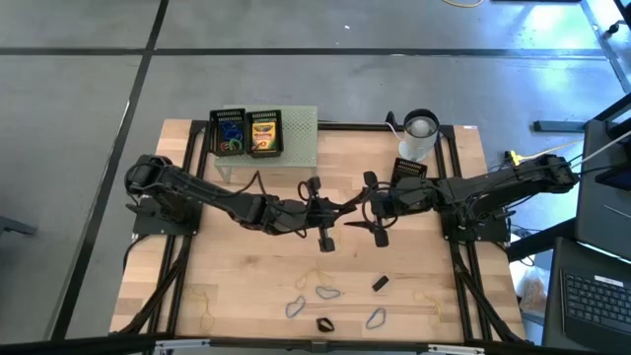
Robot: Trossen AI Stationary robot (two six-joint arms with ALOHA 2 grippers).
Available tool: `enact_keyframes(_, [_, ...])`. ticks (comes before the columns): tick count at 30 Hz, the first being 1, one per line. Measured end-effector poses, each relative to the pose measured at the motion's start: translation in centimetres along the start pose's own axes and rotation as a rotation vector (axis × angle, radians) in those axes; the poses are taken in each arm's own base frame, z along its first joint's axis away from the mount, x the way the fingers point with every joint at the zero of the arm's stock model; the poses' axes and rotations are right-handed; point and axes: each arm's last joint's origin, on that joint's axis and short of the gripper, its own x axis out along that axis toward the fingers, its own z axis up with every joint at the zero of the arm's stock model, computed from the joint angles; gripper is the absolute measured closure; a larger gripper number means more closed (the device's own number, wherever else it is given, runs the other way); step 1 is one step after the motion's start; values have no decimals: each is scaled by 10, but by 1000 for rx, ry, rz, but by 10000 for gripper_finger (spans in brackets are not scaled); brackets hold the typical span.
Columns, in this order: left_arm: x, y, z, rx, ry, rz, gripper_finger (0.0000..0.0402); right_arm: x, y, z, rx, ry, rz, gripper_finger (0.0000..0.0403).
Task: Pick & Place Office Desk Supplies
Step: Put the black rubber band into the black bin
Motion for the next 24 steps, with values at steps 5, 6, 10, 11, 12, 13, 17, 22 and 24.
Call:
enact_keyframes(5, [2,3,0,-2,2,10,395,0,0,0,23,0,-4,217])
enact_keyframes(6, [2,4,0,-3,3,11,395,0,0,0,28,-2,-4,225])
enact_keyframes(10, [4,6,-1,-4,6,10,395,0,0,0,43,1,-7,261])
enact_keyframes(11, [4,6,-1,-4,6,9,395,0,0,0,48,0,-7,271])
enact_keyframes(12, [4,6,-1,-4,5,8,395,0,0,0,53,0,-8,281])
enact_keyframes(13, [4,6,-1,-5,4,8,395,0,0,0,54,-1,-8,292])
enact_keyframes(17, [4,6,-1,-4,3,4,395,0,-1,0,54,-1,-9,333])
enact_keyframes(22, [3,6,-1,-4,3,0,395,0,-1,0,54,-1,-10,381])
enact_keyframes(24, [3,6,-1,-4,3,3,395,0,-1,0,54,0,-9,394])
